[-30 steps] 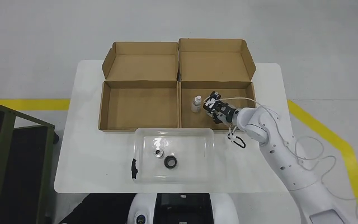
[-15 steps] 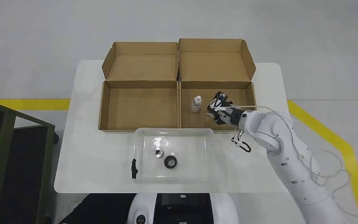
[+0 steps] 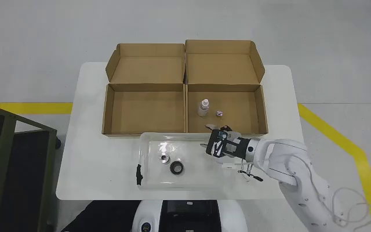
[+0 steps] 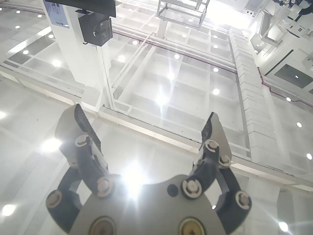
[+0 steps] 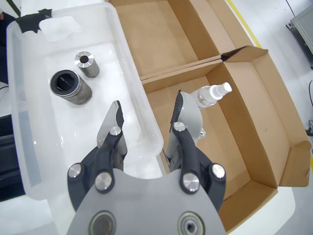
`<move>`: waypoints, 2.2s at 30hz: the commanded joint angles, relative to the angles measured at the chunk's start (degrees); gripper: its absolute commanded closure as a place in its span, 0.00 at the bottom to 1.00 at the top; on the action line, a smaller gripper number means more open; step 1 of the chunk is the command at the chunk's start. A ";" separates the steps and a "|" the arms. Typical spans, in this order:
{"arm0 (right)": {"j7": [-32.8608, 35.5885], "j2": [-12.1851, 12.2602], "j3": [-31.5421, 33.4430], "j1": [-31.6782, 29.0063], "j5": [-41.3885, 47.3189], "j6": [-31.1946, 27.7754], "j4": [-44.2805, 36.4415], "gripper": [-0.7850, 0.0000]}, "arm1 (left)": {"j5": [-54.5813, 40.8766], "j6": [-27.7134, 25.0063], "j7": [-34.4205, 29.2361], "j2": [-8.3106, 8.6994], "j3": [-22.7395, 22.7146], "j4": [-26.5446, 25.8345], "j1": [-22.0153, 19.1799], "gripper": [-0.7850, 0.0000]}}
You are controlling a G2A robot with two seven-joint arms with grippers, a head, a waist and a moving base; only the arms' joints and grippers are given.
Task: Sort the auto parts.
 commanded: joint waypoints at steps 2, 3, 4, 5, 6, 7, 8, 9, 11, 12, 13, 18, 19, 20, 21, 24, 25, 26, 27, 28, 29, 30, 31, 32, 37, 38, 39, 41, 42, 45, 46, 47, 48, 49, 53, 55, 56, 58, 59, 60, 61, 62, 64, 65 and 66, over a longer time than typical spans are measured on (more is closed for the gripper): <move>-1.15 0.00 -1.63 -0.61 -1.44 -0.76 -0.27 0.50 | 0.00 0.00 0.00 0.00 0.00 0.00 0.00 0.00; -1.52 -0.01 -2.18 -0.74 -1.79 -1.08 -0.24 0.50 | 0.00 0.00 0.00 0.00 0.00 0.00 0.00 0.00; -1.74 -0.02 -2.68 -0.79 -2.25 -1.25 -0.16 0.50 | 0.00 0.00 0.00 0.00 0.00 0.00 0.00 0.00; -1.96 -0.04 -3.26 -0.87 -2.61 -1.42 -0.08 0.49 | 0.00 0.00 0.00 0.00 0.00 0.00 0.00 0.00; -2.14 -0.05 -3.80 -0.90 -3.00 -1.57 0.02 0.49 | 0.00 0.00 0.00 0.00 0.00 0.00 0.00 0.00; -2.31 -0.08 -4.41 -0.95 -3.27 -1.76 0.20 0.49 | 0.00 0.00 0.00 0.00 0.00 0.00 0.00 0.00; -2.31 -0.11 -5.02 -0.99 -3.60 -1.90 0.46 0.49 | 0.00 0.00 0.00 0.00 0.00 0.00 0.00 0.00; -2.37 -0.14 -5.71 -0.97 -3.83 -2.18 0.63 0.48 | 0.00 0.00 0.00 0.00 0.00 0.00 0.00 0.00; -2.38 -0.23 -7.03 -0.90 -4.16 -2.62 1.18 0.46 | 0.00 0.00 0.00 0.00 0.00 0.00 0.00 0.00; -2.39 -0.28 -7.68 -0.81 -4.33 -2.73 1.53 0.44 | 0.00 0.00 0.00 0.00 0.00 0.00 0.00 0.00; -2.37 -0.34 -8.31 -0.70 -4.45 -2.82 2.07 0.41 | 0.00 0.00 0.00 0.00 0.00 0.00 0.00 0.00; -2.13 -0.79 -11.21 1.19 -5.38 -2.63 5.70 0.32 | 0.00 0.00 0.00 0.00 0.00 0.00 0.00 0.00; -2.14 -0.91 -11.73 1.64 -5.38 -2.51 6.28 0.31 | 0.00 0.00 0.00 0.00 0.00 0.00 0.00 0.00; -2.09 -1.01 -12.29 2.04 -5.37 -2.51 6.89 0.32 | 0.00 0.00 0.00 0.00 0.00 0.00 0.00 0.00; -2.04 -1.13 -12.81 2.46 -5.36 -2.43 7.34 0.32 | 0.00 0.00 0.00 0.00 0.00 0.00 0.00 0.00; -1.98 -1.51 -14.56 3.67 -5.41 -2.17 8.58 0.31 | 0.00 0.00 0.00 0.00 0.00 0.00 0.00 0.00; -1.98 -1.65 -15.17 4.07 -5.42 -2.00 9.02 0.31 | 0.00 0.00 0.00 0.00 0.00 0.00 0.00 0.00; -1.97 -1.81 -15.78 4.50 -5.47 -1.87 9.43 0.31 | 0.00 0.00 0.00 0.00 0.00 0.00 0.00 0.00; -2.02 -1.97 -16.40 4.92 -5.39 -1.72 9.90 0.31 | 0.00 0.00 0.00 0.00 0.00 0.00 0.00 0.00; -1.99 -2.13 -17.05 5.33 -5.33 -1.63 10.39 0.32 | 0.00 0.00 0.00 0.00 0.00 0.00 0.00 0.00; -1.93 -2.30 -17.70 5.77 -5.31 -1.52 10.82 0.31 | 0.00 0.00 0.00 0.00 0.00 0.00 0.00 0.00; -1.92 -2.48 -18.39 6.18 -5.25 -1.47 11.25 0.31 | 0.00 0.00 0.00 0.00 0.00 0.00 0.00 0.00; -1.89 -2.65 -18.99 6.62 -5.20 -1.34 11.71 0.31 | 0.00 0.00 0.00 0.00 0.00 0.00 0.00 0.00; -1.92 -2.83 -19.58 7.02 -5.09 -1.20 12.13 0.31 | 0.00 0.00 0.00 0.00 0.00 0.00 0.00 0.00; -2.04 -3.62 -22.04 8.80 -4.68 -0.60 13.86 0.29 | 0.00 0.00 0.00 0.00 0.00 0.00 0.00 0.00; -2.09 -3.76 -22.42 9.10 -4.67 -0.41 14.16 0.27 | 0.00 0.00 0.00 0.00 0.00 0.00 0.00 0.00; -2.22 -3.91 -22.79 9.37 -4.62 -0.19 14.43 0.25 | 0.00 0.00 0.00 0.00 0.00 0.00 0.00 0.00; -2.38 -4.18 -23.53 9.91 -4.62 0.01 14.90 0.26 | 0.00 0.00 0.00 0.00 0.00 0.00 0.00 0.00; -2.43 -4.31 -23.85 10.16 -4.62 0.20 15.14 0.26 | 0.00 0.00 0.00 0.00 0.00 0.00 0.00 0.00; -2.49 -4.70 -24.89 10.87 -4.50 0.42 15.92 0.27 | 0.00 0.00 0.00 0.00 0.00 0.00 0.00 0.00; -2.49 -4.83 -25.22 11.12 -4.48 0.41 16.22 0.28 | 0.00 0.00 0.00 0.00 0.00 0.00 0.00 0.00; -2.50 -4.95 -25.58 11.30 -4.39 0.41 16.55 0.29 | 0.00 0.00 0.00 0.00 0.00 0.00 0.00 0.00; -2.53 -5.07 -25.87 11.51 -4.31 0.37 16.81 0.29 | 0.00 0.00 0.00 0.00 0.00 0.00 0.00 0.00; -2.57 -5.17 -26.13 11.64 -4.19 0.36 17.04 0.31 | 0.00 0.00 0.00 0.00 0.00 0.00 0.00 0.00; -2.72 -5.40 -26.55 12.00 -4.11 0.51 17.51 0.45 | 0.00 0.00 0.00 0.00 0.00 0.00 0.00 0.00; -2.80 -5.42 -26.43 12.07 -4.08 0.53 17.64 0.53 | 0.00 0.00 0.00 0.00 0.00 0.00 0.00 0.00; -2.81 -5.42 -26.36 12.10 -4.06 0.44 17.67 0.58 | 0.00 0.00 0.00 0.00 0.00 0.00 0.00 0.00; -2.90 -5.39 -26.13 12.06 -3.88 0.32 17.51 0.73 | 0.00 0.00 0.00 0.00 0.00 0.00 0.00 0.00; -2.92 -5.35 -25.99 12.01 -3.83 0.18 17.31 0.78 | 0.00 0.00 0.00 0.00 0.00 0.00 0.00 0.00; -3.06 -5.30 -25.79 11.91 -3.76 0.10 16.94 0.89 | 0.00 0.00 0.00 0.00 0.00 0.00 0.00 0.00; -3.06 -5.23 -25.59 11.71 -3.75 -0.03 16.55 0.93 | 0.00 0.00 0.00 0.00 0.00 0.00 0.00 0.00; -3.21 -5.13 -25.35 11.47 -3.67 -0.24 15.92 1.00 | 0.00 0.00 0.00 0.00 0.00 0.00 0.00 0.00; -3.26 -4.88 -24.73 10.91 -3.67 -0.75 14.89 1.00 | 0.00 0.00 0.00 0.00 0.00 0.00 0.00 0.00; -3.29 -4.75 -24.36 10.61 -3.68 -0.91 14.23 1.00 | 0.00 0.00 0.00 0.00 0.00 0.00 0.00 0.00; -3.35 -4.60 -23.97 10.27 -3.66 -1.10 13.67 1.00 | 0.00 0.00 0.00 0.00 0.00 0.00 0.00 0.00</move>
